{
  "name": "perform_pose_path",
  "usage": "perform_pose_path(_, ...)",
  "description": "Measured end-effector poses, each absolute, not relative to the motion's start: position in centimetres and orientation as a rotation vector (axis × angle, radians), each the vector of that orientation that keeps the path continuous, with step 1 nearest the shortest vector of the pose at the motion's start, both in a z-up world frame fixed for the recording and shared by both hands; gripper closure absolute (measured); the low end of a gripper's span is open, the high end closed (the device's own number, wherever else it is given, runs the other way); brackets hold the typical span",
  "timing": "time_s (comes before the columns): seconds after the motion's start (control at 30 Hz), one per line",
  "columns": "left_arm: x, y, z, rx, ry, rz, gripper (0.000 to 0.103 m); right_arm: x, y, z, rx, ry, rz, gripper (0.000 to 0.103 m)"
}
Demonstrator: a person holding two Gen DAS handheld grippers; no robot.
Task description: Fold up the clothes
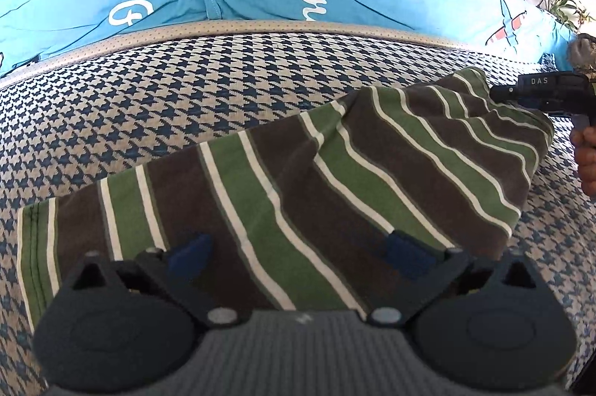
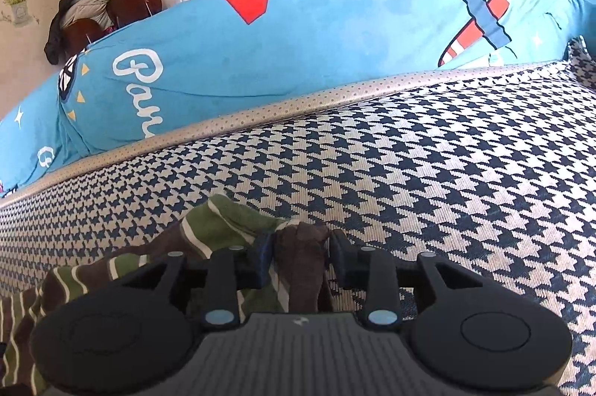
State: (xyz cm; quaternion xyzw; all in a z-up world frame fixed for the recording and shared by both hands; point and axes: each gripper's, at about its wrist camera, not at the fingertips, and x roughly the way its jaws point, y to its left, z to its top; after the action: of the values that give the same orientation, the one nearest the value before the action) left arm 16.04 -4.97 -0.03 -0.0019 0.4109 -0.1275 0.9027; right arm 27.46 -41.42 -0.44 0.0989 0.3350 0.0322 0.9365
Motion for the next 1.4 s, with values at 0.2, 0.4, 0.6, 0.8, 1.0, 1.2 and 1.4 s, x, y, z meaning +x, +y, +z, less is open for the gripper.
perform_pose_path(0.2,16.0,-5.0,-0.2,0.001,0.847,-0.265,0.0,26.3,-42.2,0.1,0.226,0.705,0.078,0.039)
perform_pose_path(0.4,15.9,-5.2,-0.4,0.021,0.842,-0.261,0.0,26.3,-42.1,-1.2,0.226,0.754,0.12,0.038)
perform_pose_path(0.6,15.9,-5.3,-0.5,0.032,0.839,-0.26,0.0,26.5,-40.9,-1.6,0.176,0.733,0.144,0.076)
perform_pose_path(0.8,15.9,-5.4,-0.7,0.039,0.837,-0.26,0.0,26.4,-40.5,-1.3,0.178,0.729,0.164,0.088)
perform_pose_path(1.0,16.0,-5.4,-0.8,0.039,0.836,-0.26,0.0,25.1,-38.2,0.5,0.069,0.667,0.121,0.09)
perform_pose_path(1.2,15.9,-5.3,-0.8,0.028,0.834,-0.261,0.0,22.0,-32.9,2.3,-0.18,0.536,0.126,0.09)
perform_pose_path(1.4,15.8,-5.2,-0.7,0.015,0.83,-0.263,0.0,19.1,-27.9,1.6,-0.335,0.475,0.187,0.09)
